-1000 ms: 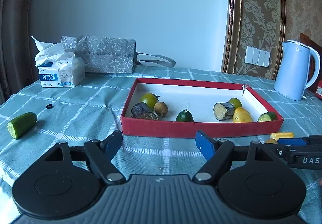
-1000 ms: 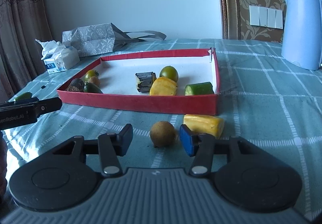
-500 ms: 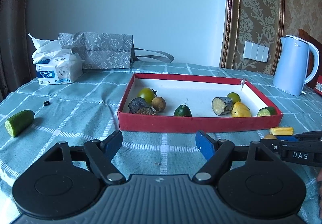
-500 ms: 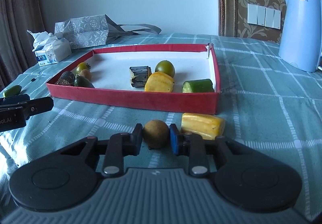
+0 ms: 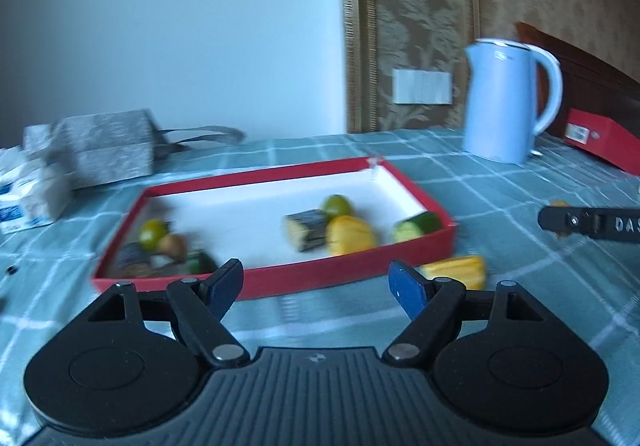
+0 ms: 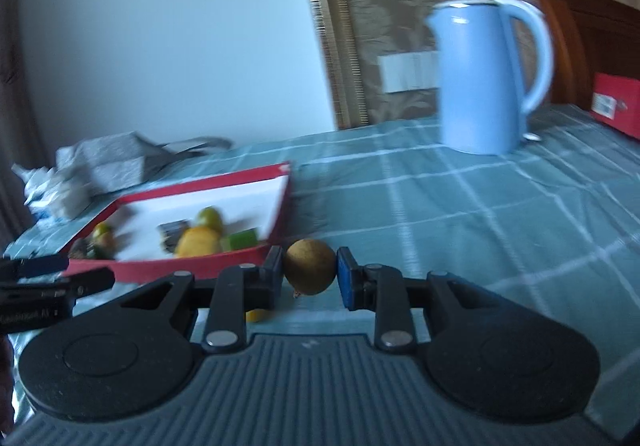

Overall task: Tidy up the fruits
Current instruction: 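Reach the right gripper to the second brown round fruit and close on it, then carry the brown fruit toward the tray with the right gripper while the left gripper grasps the yellow block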

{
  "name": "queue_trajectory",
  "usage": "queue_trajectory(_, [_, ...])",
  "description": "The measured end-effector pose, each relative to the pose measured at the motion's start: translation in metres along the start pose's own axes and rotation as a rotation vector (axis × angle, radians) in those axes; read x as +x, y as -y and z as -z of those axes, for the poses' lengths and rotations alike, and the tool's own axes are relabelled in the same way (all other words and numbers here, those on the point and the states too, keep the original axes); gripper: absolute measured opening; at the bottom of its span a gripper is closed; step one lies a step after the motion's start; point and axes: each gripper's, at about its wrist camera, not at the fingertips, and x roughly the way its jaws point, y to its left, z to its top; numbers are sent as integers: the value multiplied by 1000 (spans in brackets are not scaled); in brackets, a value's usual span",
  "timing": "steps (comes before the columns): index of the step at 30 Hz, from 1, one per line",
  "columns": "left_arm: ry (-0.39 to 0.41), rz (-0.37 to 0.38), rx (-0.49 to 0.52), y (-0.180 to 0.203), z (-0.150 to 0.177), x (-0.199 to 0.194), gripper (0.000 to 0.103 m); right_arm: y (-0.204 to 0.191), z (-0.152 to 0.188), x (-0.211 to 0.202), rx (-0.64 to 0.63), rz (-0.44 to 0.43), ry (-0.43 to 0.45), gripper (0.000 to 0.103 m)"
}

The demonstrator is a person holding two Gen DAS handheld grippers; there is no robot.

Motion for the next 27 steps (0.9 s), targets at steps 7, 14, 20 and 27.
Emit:
queue_trajectory(7, [-24,45,86,52,-1,24,81,33,1,-1,53,-1,30,27])
queue_trajectory(14, [-36,93,125,73,0,34,81,34,-1,-7,50,-51,55,27])
queue_trajectory(20, [-63,64,178,93,-5,55,81,34,-1,-10,64,-83,67,27])
queue_trajectory(27, [-139,69,166,93,-4,70,82,38,-1,-10,87,-94,71,27])
